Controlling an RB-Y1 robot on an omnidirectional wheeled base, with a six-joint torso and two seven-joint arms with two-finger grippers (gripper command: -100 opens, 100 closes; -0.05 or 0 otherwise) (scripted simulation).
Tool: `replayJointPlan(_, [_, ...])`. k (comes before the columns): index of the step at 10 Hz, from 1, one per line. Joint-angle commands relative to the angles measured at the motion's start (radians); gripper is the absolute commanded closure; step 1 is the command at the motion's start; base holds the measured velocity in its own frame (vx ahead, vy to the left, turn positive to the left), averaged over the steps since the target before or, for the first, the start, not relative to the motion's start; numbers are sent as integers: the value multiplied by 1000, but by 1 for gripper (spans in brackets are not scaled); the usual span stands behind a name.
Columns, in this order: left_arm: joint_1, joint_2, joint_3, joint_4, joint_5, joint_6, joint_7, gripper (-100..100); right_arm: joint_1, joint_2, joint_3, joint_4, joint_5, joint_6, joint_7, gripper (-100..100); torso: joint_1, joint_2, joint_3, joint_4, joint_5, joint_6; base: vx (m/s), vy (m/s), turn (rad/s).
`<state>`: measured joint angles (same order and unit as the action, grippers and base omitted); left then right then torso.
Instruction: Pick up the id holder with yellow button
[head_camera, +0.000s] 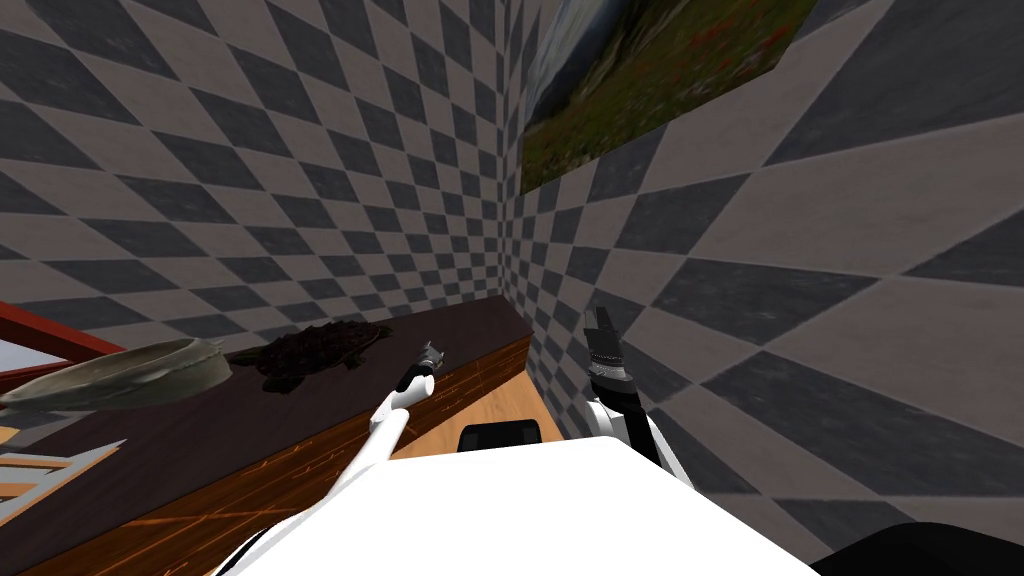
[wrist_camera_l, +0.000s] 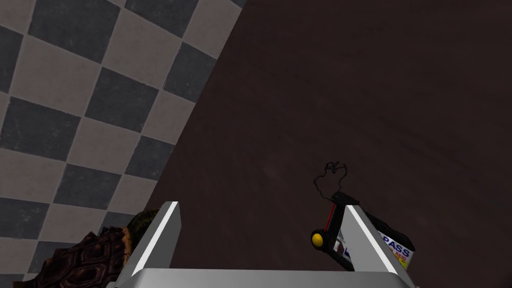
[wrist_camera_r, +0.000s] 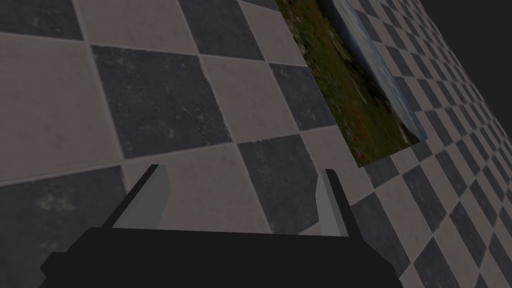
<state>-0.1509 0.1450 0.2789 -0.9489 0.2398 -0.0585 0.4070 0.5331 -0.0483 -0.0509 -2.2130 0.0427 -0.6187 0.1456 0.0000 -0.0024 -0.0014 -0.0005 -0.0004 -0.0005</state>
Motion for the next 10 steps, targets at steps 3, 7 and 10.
replayJointPlan(3, [-44,2,10,87,21,14,35,-100,0,0,0,0,0,0,0,0,0,-1,-1,0,0,0,50,-7,17])
replayJointPlan(7, [-98,2,22,184,48,27,76,-100,0,0,0,0,0,0,0,0,0,1,0,0,0,0,42,0,20])
replayJointPlan(10, [-147,2,33,279,74,37,114,-100,0,0,0,0,0,0,0,0,1,-2,-1,0,0,0,69,11,49])
